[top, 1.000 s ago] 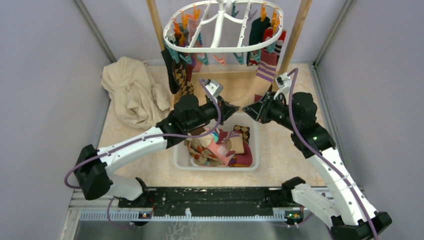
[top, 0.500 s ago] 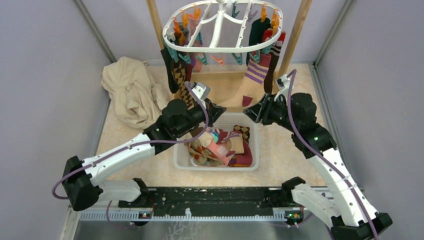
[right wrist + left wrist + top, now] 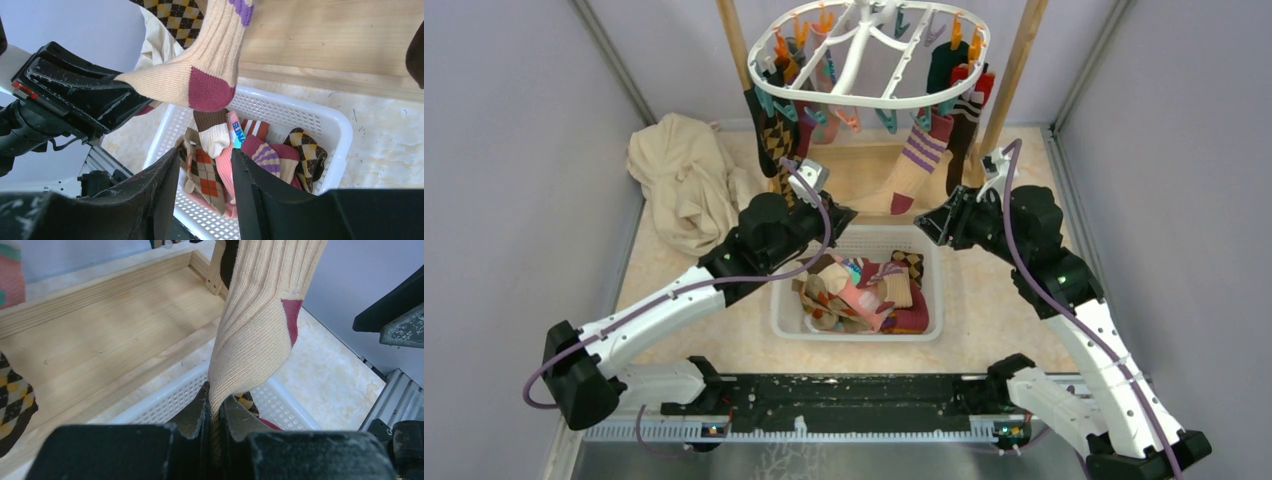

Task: Remove the socks clipped to the hanger
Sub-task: Remove the sock from the hanger.

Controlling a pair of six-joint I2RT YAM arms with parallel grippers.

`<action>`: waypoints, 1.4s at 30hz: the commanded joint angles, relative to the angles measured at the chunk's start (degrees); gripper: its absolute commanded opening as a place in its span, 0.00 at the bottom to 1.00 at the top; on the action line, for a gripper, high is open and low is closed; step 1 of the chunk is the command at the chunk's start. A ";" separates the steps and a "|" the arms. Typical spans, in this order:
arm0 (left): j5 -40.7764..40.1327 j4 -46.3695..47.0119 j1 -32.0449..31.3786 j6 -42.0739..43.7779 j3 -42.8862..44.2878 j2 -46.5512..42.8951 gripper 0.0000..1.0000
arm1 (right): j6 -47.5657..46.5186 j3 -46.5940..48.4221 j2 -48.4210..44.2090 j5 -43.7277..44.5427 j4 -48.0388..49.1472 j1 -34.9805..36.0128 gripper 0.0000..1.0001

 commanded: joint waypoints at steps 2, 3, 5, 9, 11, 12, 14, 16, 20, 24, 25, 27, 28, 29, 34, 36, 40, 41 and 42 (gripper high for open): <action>-0.45 -2.36 1.60 1.08 0.81 -2.49 0.12 | -1.02 3.21 -0.71 0.69 1.53 0.64 0.44; -0.37 -2.71 1.78 1.08 0.70 -2.76 0.12 | -1.02 3.21 -0.63 0.71 1.57 0.64 0.44; -0.36 -3.25 1.99 1.00 0.43 -3.28 0.12 | -1.03 3.29 -0.54 0.72 1.65 0.64 0.44; -0.27 -4.31 2.06 0.53 -0.34 -4.38 0.12 | -1.02 3.08 -0.39 0.51 2.05 0.64 0.44; -0.35 -4.83 2.19 0.15 -0.90 -5.02 0.12 | -0.97 3.07 -0.18 0.29 2.25 0.64 0.44; -0.48 -5.03 2.24 0.00 -1.19 -5.40 0.12 | -1.05 3.15 -0.18 0.22 2.23 0.63 0.45; -0.73 -5.59 2.29 -0.23 -1.89 -6.16 0.12 | -1.20 3.13 -0.24 0.26 2.27 0.64 0.45; -0.99 -5.97 2.43 -0.28 -2.37 -6.88 0.12 | -1.30 2.99 -0.27 0.36 2.42 0.64 0.46; -1.61 -8.32 2.61 -0.45 -3.15 -8.53 0.12 | -1.33 2.50 0.07 0.13 2.88 0.64 0.46; -2.24 -8.84 2.91 -0.60 -4.30 -9.56 0.13 | -1.30 2.38 0.00 0.08 3.00 0.64 0.47; -2.29 -8.93 3.01 -0.62 -4.32 -9.57 0.13 | -1.32 2.20 0.00 0.10 3.06 0.64 0.48; -2.21 -9.31 3.21 -0.63 -4.19 -9.58 0.13 | -1.32 2.04 -0.11 0.10 3.13 0.64 0.49; -2.16 -9.38 3.31 -0.55 -4.13 -9.49 0.13 | -1.32 1.94 -0.15 0.03 3.18 0.63 0.50; -2.13 -9.48 3.33 -0.50 -3.93 -9.39 0.13 | -1.30 1.76 -0.17 -0.03 3.28 0.62 0.51; -1.87 -9.87 3.68 -0.24 -3.11 -9.00 0.13 | -1.17 1.20 -0.37 -0.16 3.53 0.64 0.60; -1.69 -9.87 3.77 -0.23 -3.06 -8.82 0.13 | -1.22 1.10 -0.51 -0.08 3.50 0.64 0.61; -1.26 -9.71 3.86 -0.54 -3.13 -8.73 0.13 | -1.27 1.01 -0.61 0.46 3.07 0.64 0.98; -1.12 -9.67 3.90 -0.58 -3.14 -8.66 0.13 | -1.30 0.91 -0.62 0.54 3.00 0.64 0.99; -1.07 -9.54 3.94 -0.66 -3.15 -8.62 0.13 | -1.30 0.86 -0.69 0.54 2.99 0.64 0.99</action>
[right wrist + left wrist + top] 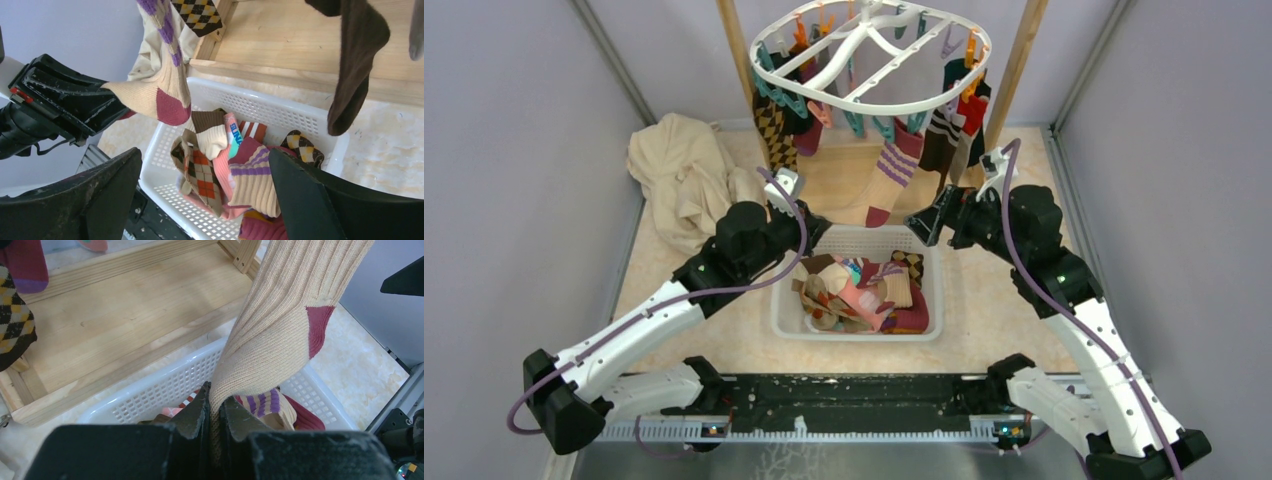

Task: Remove the socks clipped to the hanger
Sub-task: Remove the sock from the hanger.

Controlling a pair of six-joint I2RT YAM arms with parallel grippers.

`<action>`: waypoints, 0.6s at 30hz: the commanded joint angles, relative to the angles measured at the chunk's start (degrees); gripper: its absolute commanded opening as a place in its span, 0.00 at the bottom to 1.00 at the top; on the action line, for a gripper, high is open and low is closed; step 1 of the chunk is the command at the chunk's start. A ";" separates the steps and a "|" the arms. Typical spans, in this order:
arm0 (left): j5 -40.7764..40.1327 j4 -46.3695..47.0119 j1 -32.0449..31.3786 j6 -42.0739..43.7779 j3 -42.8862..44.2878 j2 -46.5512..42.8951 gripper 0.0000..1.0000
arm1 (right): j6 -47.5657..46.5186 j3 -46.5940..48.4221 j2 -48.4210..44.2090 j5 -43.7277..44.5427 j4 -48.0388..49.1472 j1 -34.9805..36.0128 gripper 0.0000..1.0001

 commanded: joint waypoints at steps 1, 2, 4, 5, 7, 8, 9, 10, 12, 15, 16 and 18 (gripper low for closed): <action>0.54 -0.25 0.54 -0.34 0.61 0.05 0.13 | -0.56 0.82 -0.92 0.24 2.80 0.64 0.99; 0.55 -0.28 0.54 -0.42 0.56 0.05 0.13 | -0.44 0.68 -0.97 0.22 2.95 0.60 0.99; 0.64 -0.30 0.56 -0.43 0.53 -0.01 0.13 | -0.46 0.51 -0.91 0.09 3.09 0.64 0.99; 0.65 -0.29 0.62 -0.43 0.53 -0.01 0.13 | -0.45 0.48 -0.94 0.05 3.13 0.64 0.99; 0.69 -0.39 0.63 -0.43 0.44 -0.09 0.13 | -0.34 0.29 -0.97 0.04 3.35 0.64 0.99; 0.72 -0.38 0.63 -0.43 0.44 -0.10 0.12 | -0.34 0.23 -0.92 0.00 3.37 0.64 0.99; 0.74 -0.39 0.67 -0.46 0.39 -0.17 0.13 | -0.37 0.18 -0.90 -0.11 3.42 0.64 0.99; 0.75 -0.37 0.71 -0.51 0.36 -0.21 0.13 | -0.32 0.12 -0.91 -0.13 3.40 0.64 0.99; 0.81 -0.33 0.72 -0.64 0.27 -0.18 0.13 | -0.29 0.11 -1.07 -0.14 3.42 0.64 0.99; 0.98 -0.31 0.79 -0.79 0.19 -0.20 0.13 | -0.37 0.03 -1.19 -0.06 3.35 0.64 0.99; 0.99 -0.29 0.80 -0.79 0.18 -0.19 0.13 | -0.31 -0.04 -1.17 -0.05 3.37 0.63 0.99; 1.04 -0.26 0.80 -0.79 0.17 -0.20 0.13 | -0.35 -0.14 -1.17 -0.05 3.37 0.64 0.99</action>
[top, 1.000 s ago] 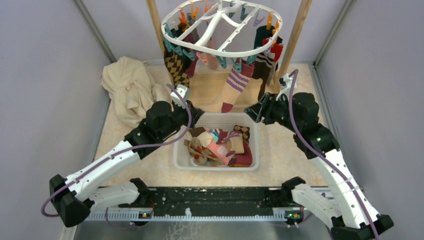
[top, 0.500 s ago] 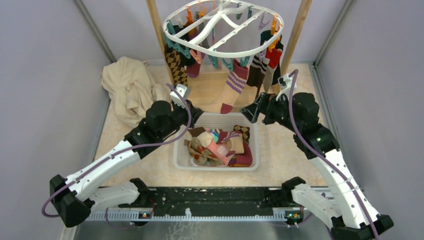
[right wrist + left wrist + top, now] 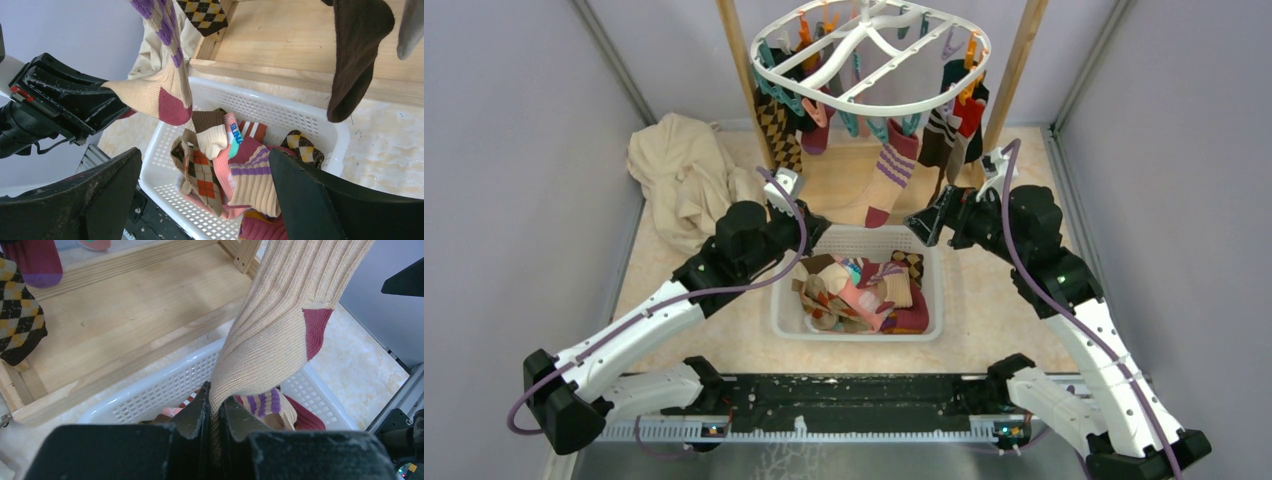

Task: Remove the socks clipped to the hanger
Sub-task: Remove the sock from the hanger.

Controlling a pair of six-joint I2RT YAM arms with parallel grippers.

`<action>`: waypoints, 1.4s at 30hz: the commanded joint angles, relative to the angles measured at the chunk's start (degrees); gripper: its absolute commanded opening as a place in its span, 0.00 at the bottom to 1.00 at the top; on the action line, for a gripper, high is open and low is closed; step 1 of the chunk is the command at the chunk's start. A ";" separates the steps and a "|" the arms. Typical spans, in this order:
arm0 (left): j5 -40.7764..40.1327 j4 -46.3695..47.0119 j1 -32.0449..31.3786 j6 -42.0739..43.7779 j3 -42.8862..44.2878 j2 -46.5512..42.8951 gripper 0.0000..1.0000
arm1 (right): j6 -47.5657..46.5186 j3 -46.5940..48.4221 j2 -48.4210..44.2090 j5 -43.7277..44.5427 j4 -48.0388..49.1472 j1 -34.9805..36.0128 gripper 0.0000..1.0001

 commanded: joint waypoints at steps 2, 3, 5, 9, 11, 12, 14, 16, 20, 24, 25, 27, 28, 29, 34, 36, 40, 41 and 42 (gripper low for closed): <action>0.85 -0.22 0.54 -0.61 0.17 -0.28 0.13 | -0.23 -0.03 -1.18 0.03 3.35 0.64 0.99; 0.90 -0.25 0.54 -0.61 0.17 -0.23 0.13 | -0.17 -0.05 -1.19 0.06 3.35 0.64 0.99; 1.00 -0.18 0.54 -0.69 0.11 -0.15 0.13 | -0.21 -0.07 -1.16 0.06 3.35 0.64 0.99; 1.21 -0.07 0.63 -0.79 -0.09 -0.26 0.13 | -0.25 0.06 -1.10 0.39 3.35 0.64 0.99; 1.34 -0.13 0.61 -0.79 -0.17 -0.33 0.13 | -0.47 0.24 -1.00 0.62 3.33 0.64 0.98; 1.38 -0.13 0.63 -0.79 -0.22 -0.33 0.13 | -0.68 0.52 -0.80 0.73 3.26 0.64 0.99; 1.31 -0.14 0.63 -0.72 -0.35 -0.40 0.13 | -1.12 1.15 -0.46 1.13 3.01 0.64 0.98; 1.43 -0.13 0.67 -0.63 -0.37 -0.40 0.13 | -1.79 1.95 -0.08 1.57 2.77 0.64 0.98; 1.95 -0.53 0.80 -0.61 -0.09 -0.69 0.13 | -3.34 4.14 0.99 3.29 2.24 0.64 0.97; 2.58 -0.86 0.89 -0.68 0.09 -0.95 0.13 | -5.65 8.28 2.98 5.61 1.46 0.64 0.93; 2.74 -0.89 0.89 -0.69 0.01 -0.97 0.14 | -6.21 9.51 3.66 6.42 1.28 0.68 0.91; 2.88 -1.02 0.89 -0.62 0.00 -1.06 0.14 | -7.24 11.69 5.01 8.14 1.25 0.64 0.87; 2.88 -1.16 0.89 -0.61 0.02 -1.19 0.14 | -7.70 13.19 5.67 9.28 1.37 0.64 0.84; 2.88 -1.25 0.89 -0.61 0.08 -1.24 0.14 | -8.00 13.79 6.27 9.77 1.72 0.64 0.81; 3.29 -1.52 0.98 -0.61 0.15 -1.40 0.14 | -8.53 17.93 9.51 9.71 5.45 0.64 0.67; 3.64 -1.48 1.03 -0.65 0.22 -1.28 0.14 | -8.87 19.61 10.96 8.96 6.70 0.64 0.61; 4.10 -1.31 1.07 -1.00 0.31 -1.11 0.14 | -9.46 22.04 12.77 7.20 9.34 0.64 0.56; 4.25 -1.33 1.07 -1.11 0.34 -1.04 0.14 | -9.54 22.32 13.00 6.59 10.18 0.64 0.55; 4.43 -1.29 1.07 -1.13 0.35 -1.02 0.14 | -9.72 22.46 13.23 6.08 10.98 0.64 0.55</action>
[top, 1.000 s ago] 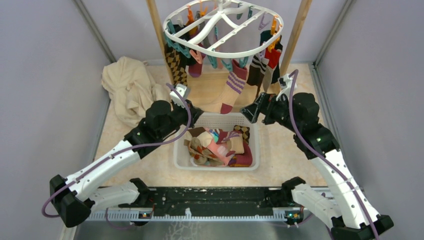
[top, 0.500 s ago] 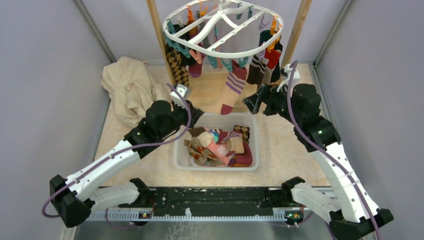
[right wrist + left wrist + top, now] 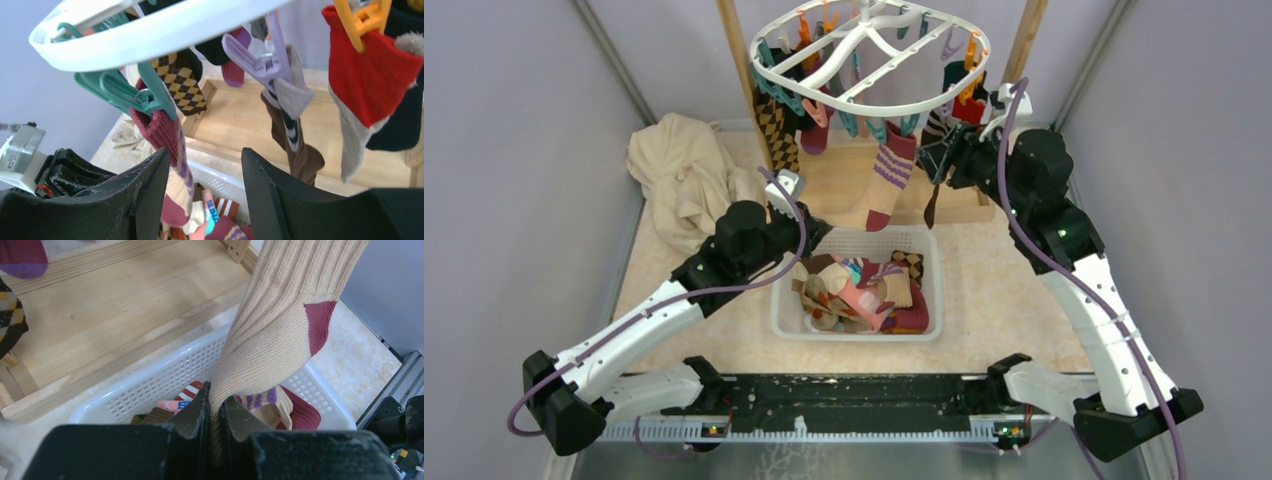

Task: Remove the socks clipped to the hanger
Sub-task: Remove the sock from the hanger.

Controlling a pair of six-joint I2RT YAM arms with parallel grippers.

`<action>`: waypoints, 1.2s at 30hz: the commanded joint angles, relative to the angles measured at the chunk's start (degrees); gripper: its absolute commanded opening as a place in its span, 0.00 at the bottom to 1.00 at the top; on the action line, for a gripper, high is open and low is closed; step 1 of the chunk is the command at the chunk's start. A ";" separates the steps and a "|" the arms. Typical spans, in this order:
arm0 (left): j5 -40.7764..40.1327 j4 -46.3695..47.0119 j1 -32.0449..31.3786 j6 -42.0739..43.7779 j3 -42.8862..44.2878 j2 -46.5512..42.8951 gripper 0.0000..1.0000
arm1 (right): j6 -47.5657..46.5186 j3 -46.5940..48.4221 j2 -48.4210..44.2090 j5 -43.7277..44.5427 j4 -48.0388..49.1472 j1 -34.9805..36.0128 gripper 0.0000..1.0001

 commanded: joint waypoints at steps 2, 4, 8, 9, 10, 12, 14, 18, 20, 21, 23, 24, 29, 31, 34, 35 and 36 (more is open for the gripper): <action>1.54 0.46 0.44 -0.84 0.37 -0.78 0.14 | -2.22 4.14 0.91 -2.67 7.93 0.63 0.55; 1.68 0.46 0.44 -0.98 0.37 -0.75 0.14 | -2.99 4.13 0.99 -2.80 9.50 0.64 0.55; 1.90 0.46 0.44 -1.10 0.46 -0.69 0.14 | -4.42 2.98 0.57 -3.01 13.74 0.64 0.56; 1.90 0.47 0.44 -1.12 0.53 -0.64 0.14 | -4.61 2.75 0.47 -3.02 14.55 0.64 0.56; 1.91 0.46 0.44 -1.12 0.59 -0.63 0.14 | -4.87 2.70 0.53 -3.13 15.23 0.64 0.56; 1.91 0.40 0.44 -1.12 0.64 -0.60 0.14 | -5.12 2.84 0.87 -3.61 15.82 0.64 0.56; 1.91 0.44 0.44 -1.16 0.64 -0.49 0.14 | -5.13 2.88 1.45 -4.09 16.36 0.60 0.56; 1.91 0.55 0.44 -1.29 0.48 -0.40 0.14 | -5.13 2.48 2.01 -4.68 17.80 0.64 0.60; 1.91 0.73 0.44 -1.29 0.39 -0.37 0.14 | -5.20 2.44 2.34 -4.77 18.26 0.64 0.62; 1.91 0.78 0.44 -1.29 0.37 -0.36 0.14 | -5.22 2.43 2.51 -4.85 18.50 0.64 0.62; 1.87 0.82 0.44 -1.29 0.37 -0.19 0.14 | -5.32 2.43 2.84 -5.26 19.01 0.64 0.64; 1.91 0.77 0.44 -1.37 0.37 -0.15 0.14 | -5.43 2.43 3.02 -5.56 19.19 0.64 0.64; 1.91 0.88 0.44 -1.33 0.38 0.11 0.14 | -5.83 2.44 3.84 -6.59 20.41 0.64 0.68; 1.90 0.91 0.44 -1.30 0.37 0.21 0.14 | -5.96 2.55 4.08 -6.95 20.76 0.64 0.68; 1.86 1.04 0.44 -1.37 0.37 0.33 0.14 | -6.18 2.69 4.33 -6.99 20.97 0.64 0.68; 3.11 1.11 0.44 -1.34 0.37 0.43 0.14 | -6.24 2.76 4.36 -6.97 21.04 0.64 0.68; 3.54 1.11 0.44 -1.35 0.38 0.47 0.14 | -6.34 2.78 4.49 -6.97 21.04 0.64 0.68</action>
